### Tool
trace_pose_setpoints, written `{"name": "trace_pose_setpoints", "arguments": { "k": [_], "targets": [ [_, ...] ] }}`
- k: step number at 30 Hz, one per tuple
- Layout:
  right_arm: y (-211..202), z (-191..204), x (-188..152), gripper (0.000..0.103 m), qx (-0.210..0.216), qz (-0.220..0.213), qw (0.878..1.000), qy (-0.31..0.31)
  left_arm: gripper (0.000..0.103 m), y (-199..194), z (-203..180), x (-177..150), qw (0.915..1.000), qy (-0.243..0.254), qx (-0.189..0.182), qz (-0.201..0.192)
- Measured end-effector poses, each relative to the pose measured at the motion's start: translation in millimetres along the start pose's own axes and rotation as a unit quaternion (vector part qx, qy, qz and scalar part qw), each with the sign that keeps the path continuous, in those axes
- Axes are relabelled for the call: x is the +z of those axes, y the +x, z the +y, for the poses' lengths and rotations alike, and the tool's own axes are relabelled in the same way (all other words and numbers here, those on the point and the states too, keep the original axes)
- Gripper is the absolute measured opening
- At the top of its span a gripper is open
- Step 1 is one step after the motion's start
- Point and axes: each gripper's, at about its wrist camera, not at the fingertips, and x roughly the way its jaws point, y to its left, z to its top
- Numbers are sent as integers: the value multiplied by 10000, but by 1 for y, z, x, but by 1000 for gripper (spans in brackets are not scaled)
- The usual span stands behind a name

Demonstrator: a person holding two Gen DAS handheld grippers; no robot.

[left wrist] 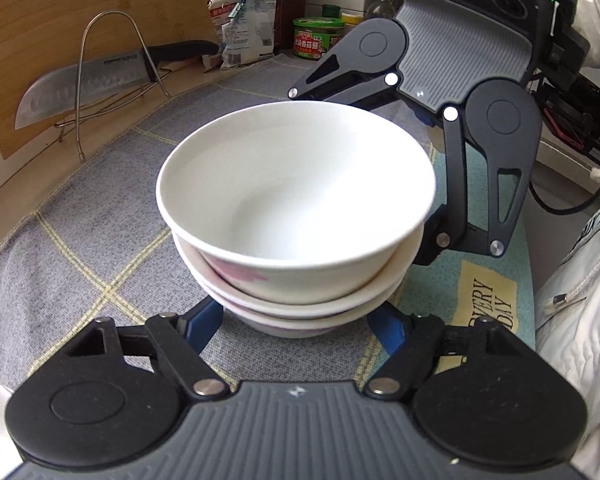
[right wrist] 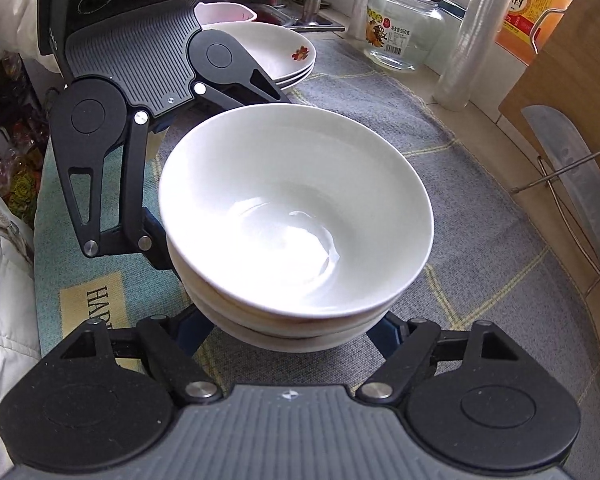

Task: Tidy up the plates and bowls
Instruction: 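Lift the three-bowl stack with both tools and carry it onto the plate stack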

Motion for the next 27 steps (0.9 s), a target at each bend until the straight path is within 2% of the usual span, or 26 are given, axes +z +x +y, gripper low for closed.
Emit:
{"name": "trace_pose_setpoints", "arguments": {
  "k": [15,27],
  "targets": [
    [0,-4,2,85,142,66,9998,-79,79,7,2,10,9996,142,-58,217],
    [-2,4,5,85,28,65,9999,-98,79,4,-4,14,9995,122,68,284]
  ]
}}
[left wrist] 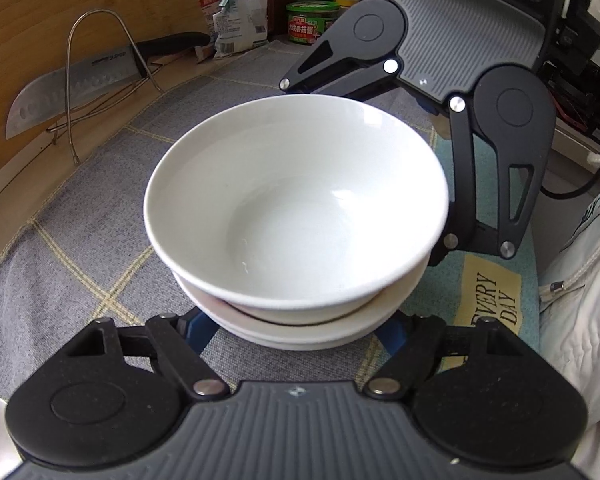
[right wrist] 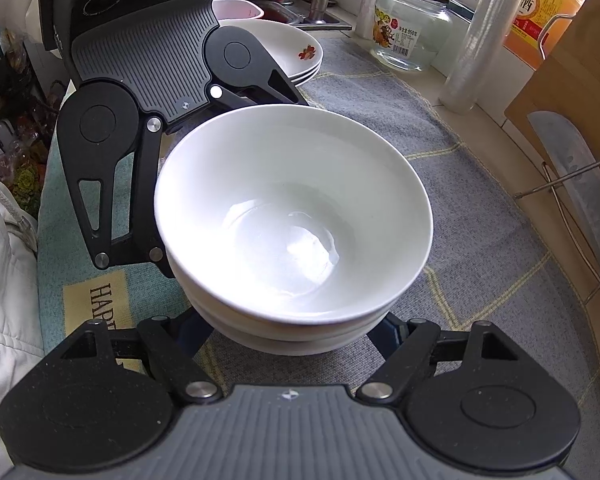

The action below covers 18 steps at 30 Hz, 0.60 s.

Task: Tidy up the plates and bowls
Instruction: 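Lift the three-bowl stack with both tools and carry it onto the plate stack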

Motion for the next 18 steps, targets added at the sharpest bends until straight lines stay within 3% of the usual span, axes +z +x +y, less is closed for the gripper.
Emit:
{"name": "trace_pose_setpoints", "arguments": {
  "k": [10,18],
  "targets": [
    [-15,8,16,85,143,-82,9997,-166,79,-33,-6,-2,9997,-175,198,-10],
    [-16,12,49,85,214,-234,9978,-582,79,-69,-2,-16,9973,-390,628,-44]
  ]
}}
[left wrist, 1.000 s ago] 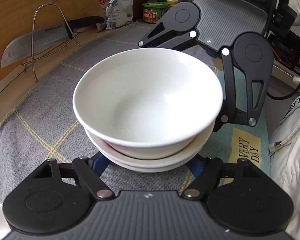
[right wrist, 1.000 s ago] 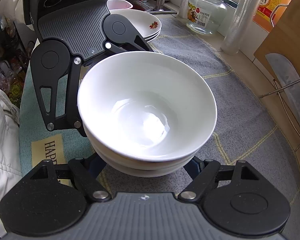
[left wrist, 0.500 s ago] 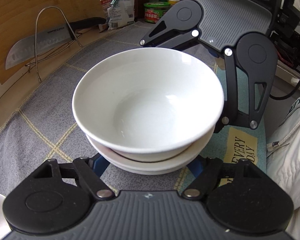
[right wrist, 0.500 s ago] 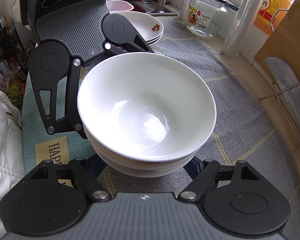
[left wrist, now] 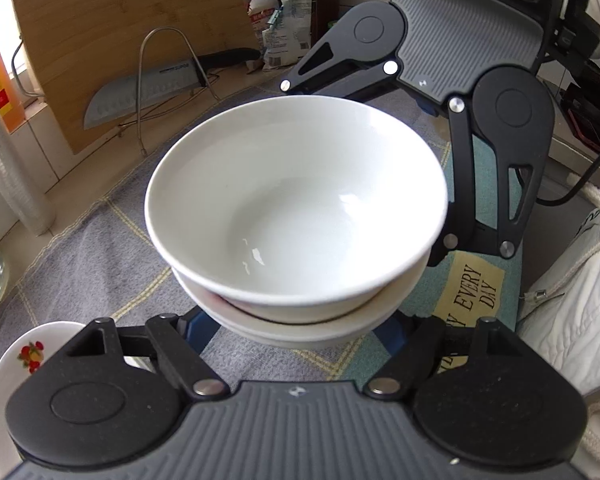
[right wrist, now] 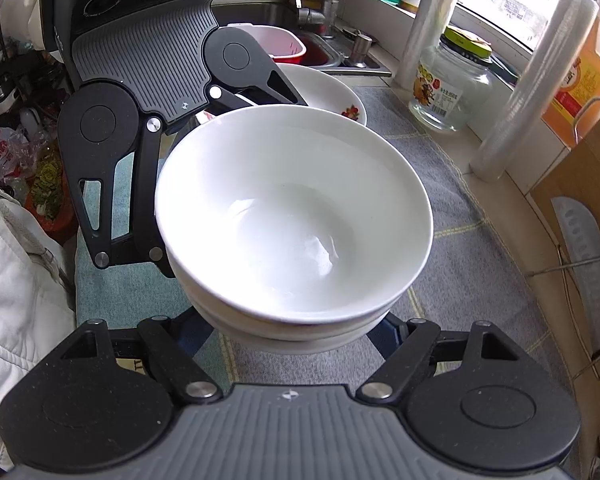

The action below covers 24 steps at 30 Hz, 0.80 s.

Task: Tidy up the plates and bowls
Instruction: 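Lift the three-bowl stack with both tools and carry it onto the plate stack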

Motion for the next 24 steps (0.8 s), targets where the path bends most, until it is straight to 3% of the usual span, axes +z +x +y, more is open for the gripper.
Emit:
{"name": "trace_pose_setpoints", "arguments": {
  "k": [14,24],
  "targets": [
    [31,5,81,85,106,-327,9963,-785,79,-58,41,-39,9968,-331,728,16],
    [70,3,127,85,152,-314,9945,-990,79,-65,81,-68,9949,-485,879,123]
  ]
}}
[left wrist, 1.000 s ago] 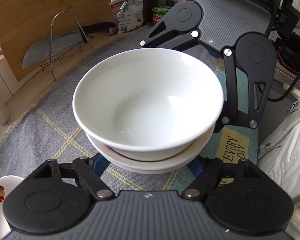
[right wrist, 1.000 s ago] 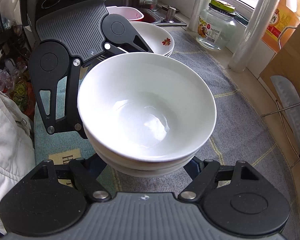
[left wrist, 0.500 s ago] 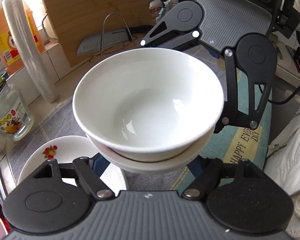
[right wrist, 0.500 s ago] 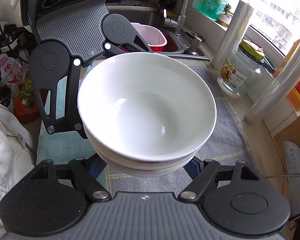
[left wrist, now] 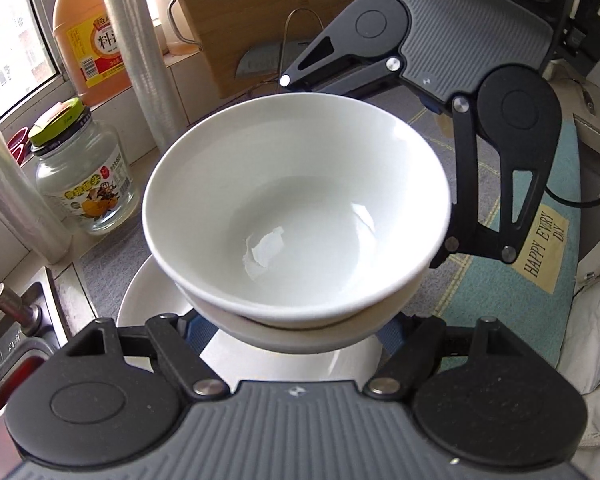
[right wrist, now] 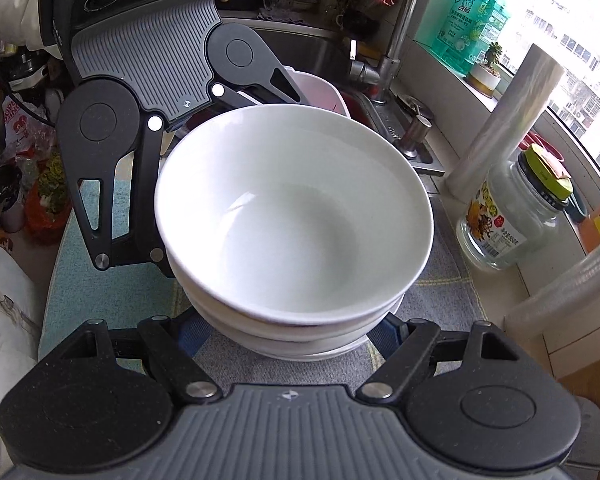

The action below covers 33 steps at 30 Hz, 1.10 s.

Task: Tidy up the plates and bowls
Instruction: 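Lift the three-bowl stack with both tools and carry it onto the plate stack, then lower the bowl stack onto the plates and open both tools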

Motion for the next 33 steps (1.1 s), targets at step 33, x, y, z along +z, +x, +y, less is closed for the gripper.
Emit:
{"name": "trace_pose_setpoints", "arguments": {
  "k": [33],
  "targets": [
    [50,-16,20,91,232,196,9994,175,82,20,39,-29,9987,-426,-12,264]
  ]
}}
